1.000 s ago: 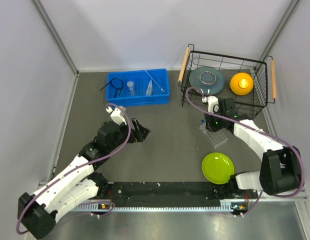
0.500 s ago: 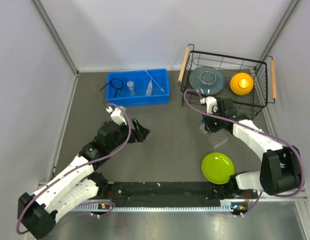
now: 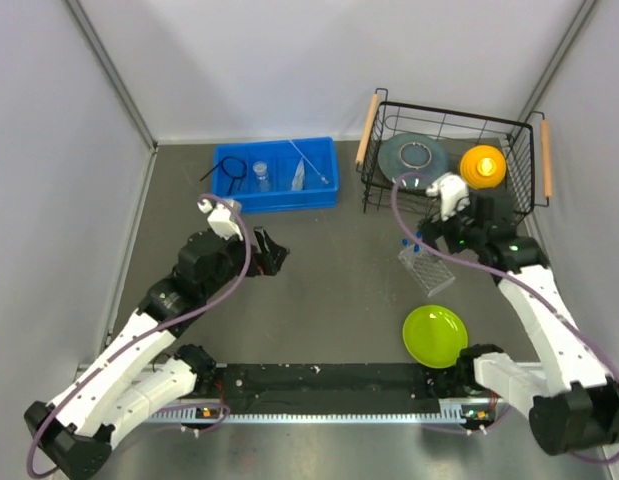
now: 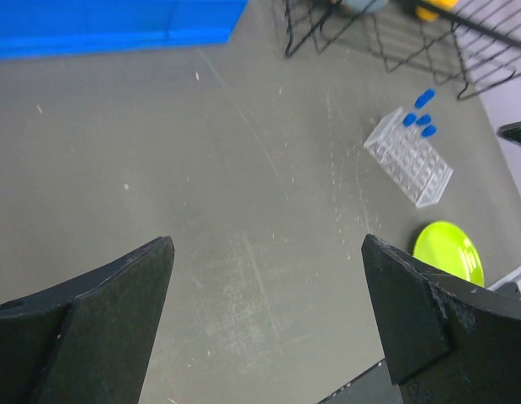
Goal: Organize the chemistry lab equipment
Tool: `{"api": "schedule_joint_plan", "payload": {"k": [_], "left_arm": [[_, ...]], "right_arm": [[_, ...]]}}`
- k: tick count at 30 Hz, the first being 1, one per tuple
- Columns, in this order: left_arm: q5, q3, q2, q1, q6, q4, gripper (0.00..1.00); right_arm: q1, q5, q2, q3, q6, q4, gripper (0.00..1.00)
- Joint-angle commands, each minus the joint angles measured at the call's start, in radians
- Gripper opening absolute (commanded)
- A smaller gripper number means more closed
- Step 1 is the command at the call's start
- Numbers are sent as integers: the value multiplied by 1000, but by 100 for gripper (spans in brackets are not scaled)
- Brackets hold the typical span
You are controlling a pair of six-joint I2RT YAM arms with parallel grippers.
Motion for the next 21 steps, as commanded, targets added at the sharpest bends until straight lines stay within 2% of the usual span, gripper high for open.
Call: {"api": "schedule_joint_plan", "payload": {"k": [1, 5, 10, 15, 21], "left_arm": [[-72, 183, -28, 32, 105, -92, 99], [-16, 397, -13, 110, 163, -179, 99], [1, 636, 71, 140, 214, -356, 99], [-2, 714, 47, 140, 246, -429, 99], [49, 737, -23, 141, 229, -431, 99]], "right_arm": [[-142, -74, -161, 189, -28, -48, 99], [-237, -27, -175, 380, 93, -72, 99], [-250, 116, -170, 582, 310, -97, 99], [-269, 130, -170, 685, 432, -120, 99], [-271, 107, -184, 708, 459, -121, 99]]}}
